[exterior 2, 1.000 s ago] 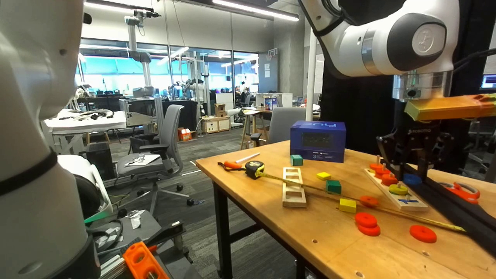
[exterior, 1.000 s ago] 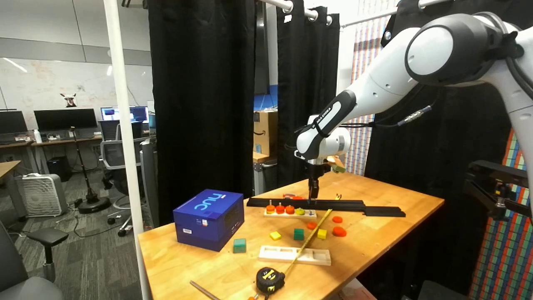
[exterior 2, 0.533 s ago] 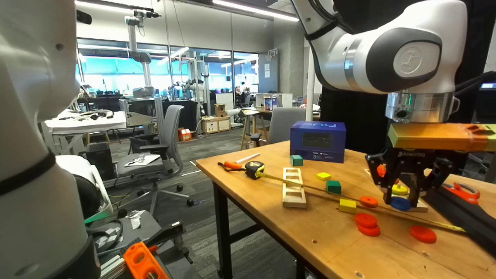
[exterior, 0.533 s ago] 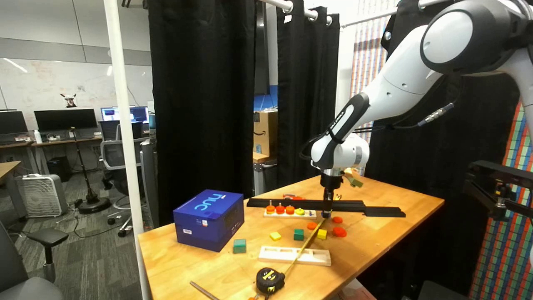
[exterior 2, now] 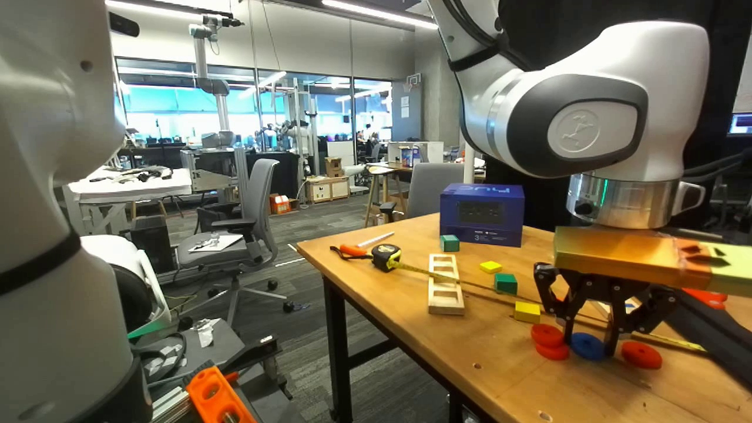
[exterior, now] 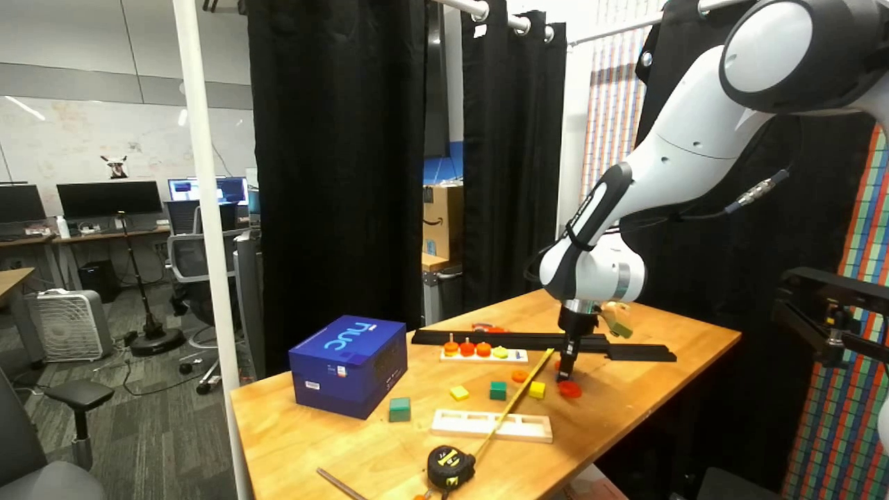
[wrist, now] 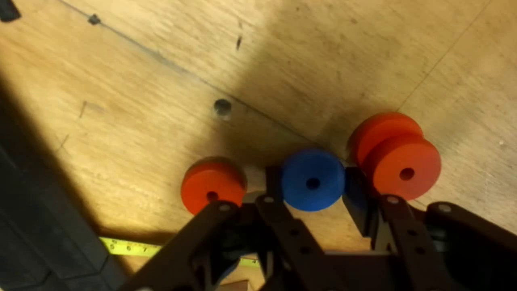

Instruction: Pick up the blue object and put it on the table.

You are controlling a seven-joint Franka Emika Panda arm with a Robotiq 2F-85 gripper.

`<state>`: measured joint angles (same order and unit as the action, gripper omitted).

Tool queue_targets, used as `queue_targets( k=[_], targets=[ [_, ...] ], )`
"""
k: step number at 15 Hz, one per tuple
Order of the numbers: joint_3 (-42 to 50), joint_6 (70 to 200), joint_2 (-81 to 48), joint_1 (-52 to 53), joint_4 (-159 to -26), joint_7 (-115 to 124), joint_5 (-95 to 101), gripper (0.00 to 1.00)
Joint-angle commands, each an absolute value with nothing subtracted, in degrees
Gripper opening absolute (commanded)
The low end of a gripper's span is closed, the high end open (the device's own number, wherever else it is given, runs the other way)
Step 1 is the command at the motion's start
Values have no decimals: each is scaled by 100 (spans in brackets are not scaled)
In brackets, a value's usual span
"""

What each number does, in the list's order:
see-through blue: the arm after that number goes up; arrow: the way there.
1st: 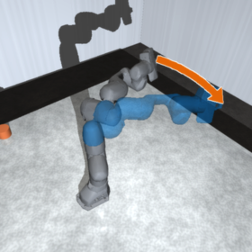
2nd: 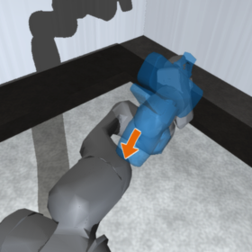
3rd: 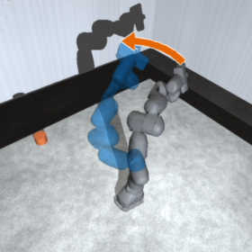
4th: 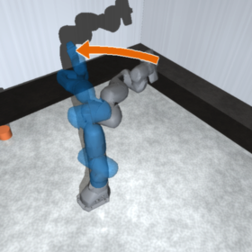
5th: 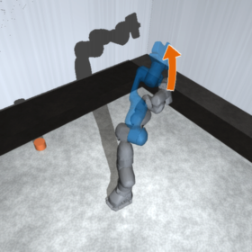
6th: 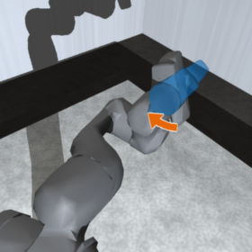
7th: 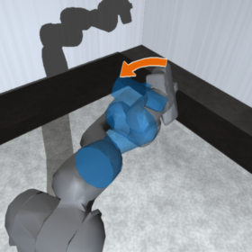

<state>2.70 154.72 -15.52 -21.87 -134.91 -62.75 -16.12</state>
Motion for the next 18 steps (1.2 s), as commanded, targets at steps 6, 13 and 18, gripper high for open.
queue_targets(
  k=[6, 13, 18],
  targets=[
    [234, 15928, -1070, -2360, -14165, -6702, -2294, 22],
    [315, 15860, -1032, -2348, -14224, -6730, -2418, 68],
    [475, 15754, -970, -2271, -14283, -6477, -2180, 98]
  ],
)
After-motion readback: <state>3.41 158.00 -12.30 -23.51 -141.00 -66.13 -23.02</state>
